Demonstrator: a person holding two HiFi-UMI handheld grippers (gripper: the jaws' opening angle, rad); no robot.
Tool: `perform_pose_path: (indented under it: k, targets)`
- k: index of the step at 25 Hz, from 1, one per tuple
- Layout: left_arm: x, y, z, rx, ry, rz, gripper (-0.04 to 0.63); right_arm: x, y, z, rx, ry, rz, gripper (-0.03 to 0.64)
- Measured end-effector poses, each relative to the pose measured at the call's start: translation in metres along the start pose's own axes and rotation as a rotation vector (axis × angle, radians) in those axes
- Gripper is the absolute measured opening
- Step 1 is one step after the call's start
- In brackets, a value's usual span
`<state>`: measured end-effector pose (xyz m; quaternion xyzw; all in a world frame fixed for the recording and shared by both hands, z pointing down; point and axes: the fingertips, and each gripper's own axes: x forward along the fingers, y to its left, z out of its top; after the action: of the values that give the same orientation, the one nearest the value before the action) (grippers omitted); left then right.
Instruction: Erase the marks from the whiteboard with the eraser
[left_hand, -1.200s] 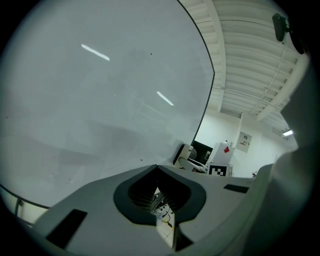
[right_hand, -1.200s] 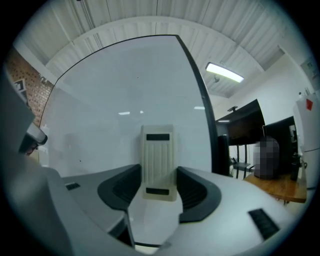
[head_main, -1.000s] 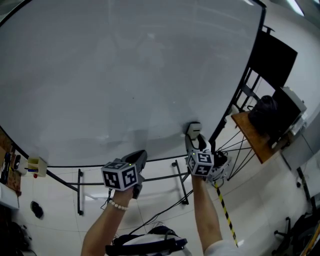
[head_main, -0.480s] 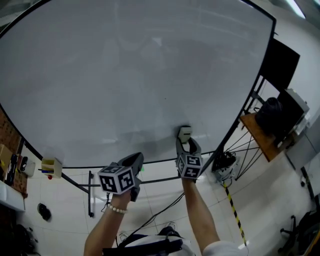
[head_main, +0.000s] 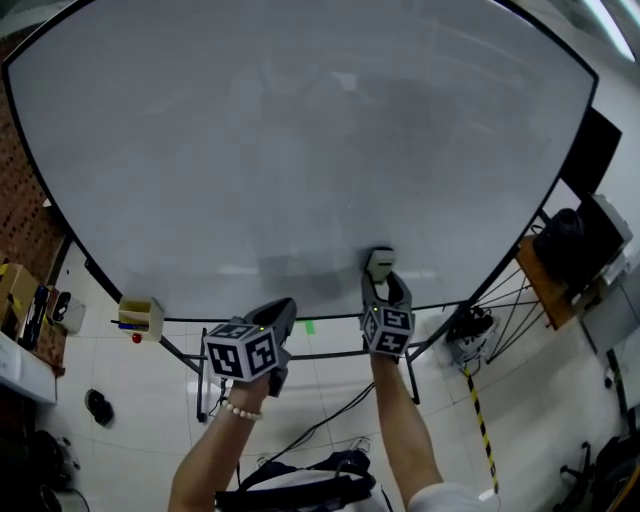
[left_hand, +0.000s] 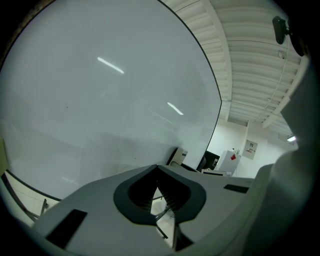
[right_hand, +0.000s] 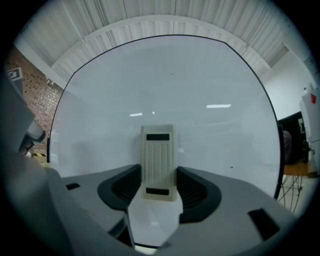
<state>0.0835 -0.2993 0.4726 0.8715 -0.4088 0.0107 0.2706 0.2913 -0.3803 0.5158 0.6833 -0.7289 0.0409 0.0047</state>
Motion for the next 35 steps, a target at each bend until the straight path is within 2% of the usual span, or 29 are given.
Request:
perform_pose_path:
  k: [6, 9, 16, 20, 22, 27, 31, 35]
  targets:
    - [-0.047, 0.063, -0.004, -0.005, 0.007, 0.044, -0.012, 0.006, 0.084, -0.002, -0.022, 0.042, 0.018, 0.255]
    - [-0.068, 0.085, -0.006, -0.016, 0.025, 0.064, -0.012, 0.010, 0.115, -0.003, 0.000, 0.023, 0.014, 0.255]
    - [-0.084, 0.112, 0.004, -0.018, -0.028, 0.130, -0.012, 0.013, 0.154, -0.004, -0.009, 0.024, 0.014, 0.256]
    - [-0.087, 0.122, 0.009, -0.026, -0.056, 0.153, -0.012, 0.015, 0.161, -0.003, 0.022, 0.047, -0.010, 0.255]
    - [-0.095, 0.131, 0.011, -0.029, -0.063, 0.156, -0.012, 0.016, 0.178, 0.001, 0.032, 0.044, 0.008, 0.255]
    - [-0.119, 0.160, 0.012, -0.051, -0.072, 0.151, -0.012, 0.016, 0.234, 0.002, 0.012, 0.035, 0.054, 0.255]
    - [-0.150, 0.198, 0.018, -0.063, -0.055, 0.144, -0.012, 0.023, 0.304, 0.002, -0.021, 0.037, 0.091, 0.255]
    - [-0.185, 0.235, 0.023, -0.055, -0.025, 0.132, -0.012, 0.028, 0.362, -0.001, -0.019, 0.041, 0.081, 0.255]
